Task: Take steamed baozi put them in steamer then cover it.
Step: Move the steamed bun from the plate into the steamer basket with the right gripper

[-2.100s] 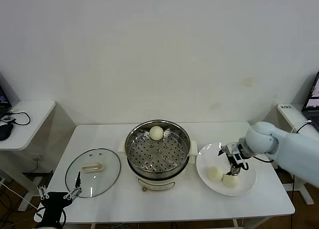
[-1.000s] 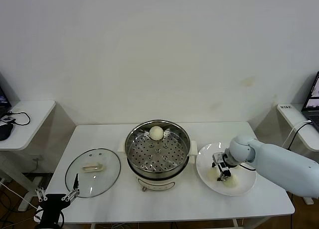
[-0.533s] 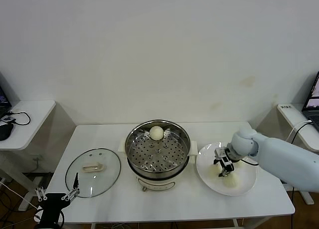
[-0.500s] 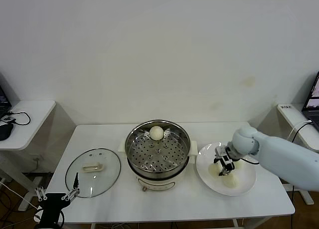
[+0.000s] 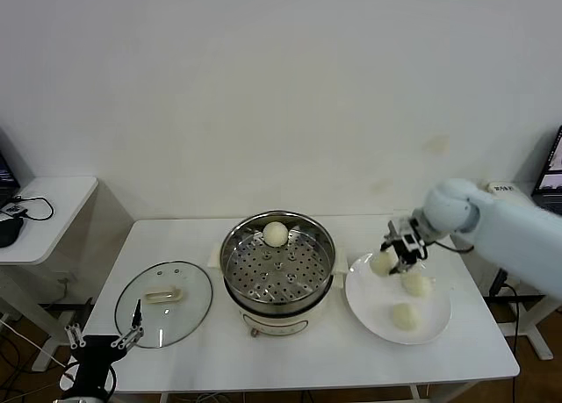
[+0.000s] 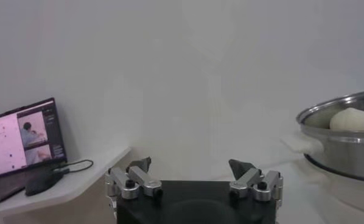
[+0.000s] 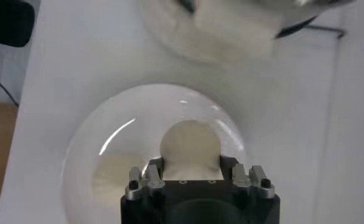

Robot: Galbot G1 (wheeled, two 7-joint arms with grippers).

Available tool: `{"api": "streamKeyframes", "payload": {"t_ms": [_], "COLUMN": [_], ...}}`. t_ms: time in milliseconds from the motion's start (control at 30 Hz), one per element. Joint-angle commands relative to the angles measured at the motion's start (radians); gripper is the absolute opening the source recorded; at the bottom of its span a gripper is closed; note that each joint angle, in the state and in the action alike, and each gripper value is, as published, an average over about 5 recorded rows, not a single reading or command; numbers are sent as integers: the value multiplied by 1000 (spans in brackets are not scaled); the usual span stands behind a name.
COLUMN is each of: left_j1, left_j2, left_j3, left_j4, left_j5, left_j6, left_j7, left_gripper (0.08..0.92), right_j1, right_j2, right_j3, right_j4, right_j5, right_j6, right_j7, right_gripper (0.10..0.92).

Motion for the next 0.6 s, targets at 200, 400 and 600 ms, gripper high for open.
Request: {"api": "streamKeyframes", "payload": {"t_ms": [200, 400, 600], "left_j1": [-7, -13, -20], "left_j2": [4, 6, 9], "left_j3": [4, -3, -18], "left_j4": [3, 7, 0], "left_j5": [-8, -10, -15], "left_j6": [2, 6, 18], "left_j7": [1, 2, 3], "left_gripper": [823, 823, 823], "right_j1": [292, 210, 121], "right_j2": [196, 339, 497], "right_j3": [-126, -122, -119], "right_j4": [18, -20, -103], "right_j5": [257, 336, 381], "right_j6": [-80, -142, -180], "right_j7": [58, 125, 182], "right_gripper": [585, 585, 585]}}
